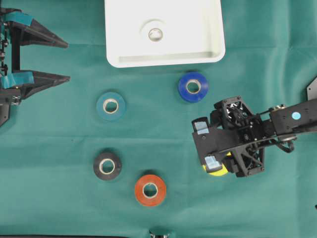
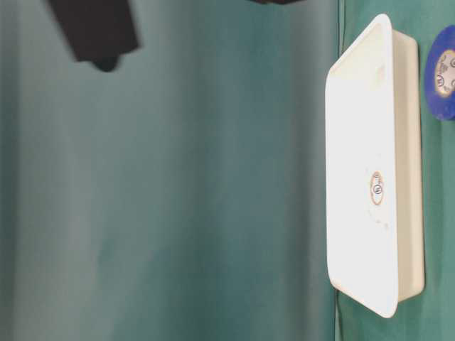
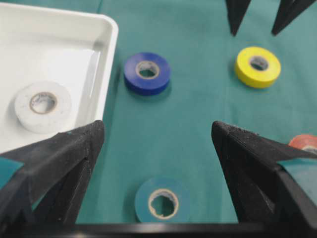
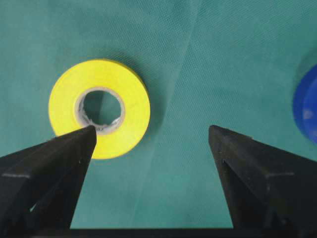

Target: Pick up the tape from a random location and place it into the white case.

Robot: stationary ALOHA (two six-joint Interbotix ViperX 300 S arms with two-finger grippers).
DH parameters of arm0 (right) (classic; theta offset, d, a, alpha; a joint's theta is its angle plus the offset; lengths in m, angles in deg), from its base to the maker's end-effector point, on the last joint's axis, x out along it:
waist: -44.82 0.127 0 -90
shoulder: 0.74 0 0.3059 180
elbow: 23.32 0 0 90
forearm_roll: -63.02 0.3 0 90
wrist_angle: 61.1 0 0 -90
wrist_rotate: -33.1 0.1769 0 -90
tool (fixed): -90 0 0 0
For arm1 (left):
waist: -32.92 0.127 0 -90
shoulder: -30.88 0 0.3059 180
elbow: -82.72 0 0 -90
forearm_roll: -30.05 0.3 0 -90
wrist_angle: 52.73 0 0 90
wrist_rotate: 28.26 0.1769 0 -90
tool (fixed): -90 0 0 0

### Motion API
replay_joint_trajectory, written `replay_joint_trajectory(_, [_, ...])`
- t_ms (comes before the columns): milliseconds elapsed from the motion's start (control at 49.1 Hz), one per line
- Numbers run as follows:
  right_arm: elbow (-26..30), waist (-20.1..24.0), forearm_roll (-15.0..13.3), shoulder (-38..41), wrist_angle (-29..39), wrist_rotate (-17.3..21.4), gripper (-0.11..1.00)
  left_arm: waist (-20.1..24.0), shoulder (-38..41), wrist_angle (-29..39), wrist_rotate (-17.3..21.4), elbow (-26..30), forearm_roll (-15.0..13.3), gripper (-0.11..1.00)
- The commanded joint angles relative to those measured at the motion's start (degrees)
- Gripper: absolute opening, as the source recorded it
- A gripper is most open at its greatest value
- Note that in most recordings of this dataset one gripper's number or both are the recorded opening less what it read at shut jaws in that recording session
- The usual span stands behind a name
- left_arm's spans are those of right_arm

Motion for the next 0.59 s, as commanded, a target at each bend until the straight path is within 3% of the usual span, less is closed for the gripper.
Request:
replay_joint_trajectory(0, [-0.9, 0.0, -0.1, 0.5, -2.9, 0.1, 0.89, 0.2, 0.3, -0.5, -0.1, 0.8, 0.1, 0.99])
replay_joint_trajectory(244, [-2.8, 0.0, -0.1, 4.0, -8.9, 0.2, 0.89, 0.1, 0.3, -0.6, -0.1, 0.8, 0.1, 0.99])
replay_joint_trajectory(570, [-3.3, -0.1, -0.1, 8.3, -11.4, 0.2, 0.89, 0.2, 0.3, -0.6, -0.1, 0.7, 0.1, 0.99])
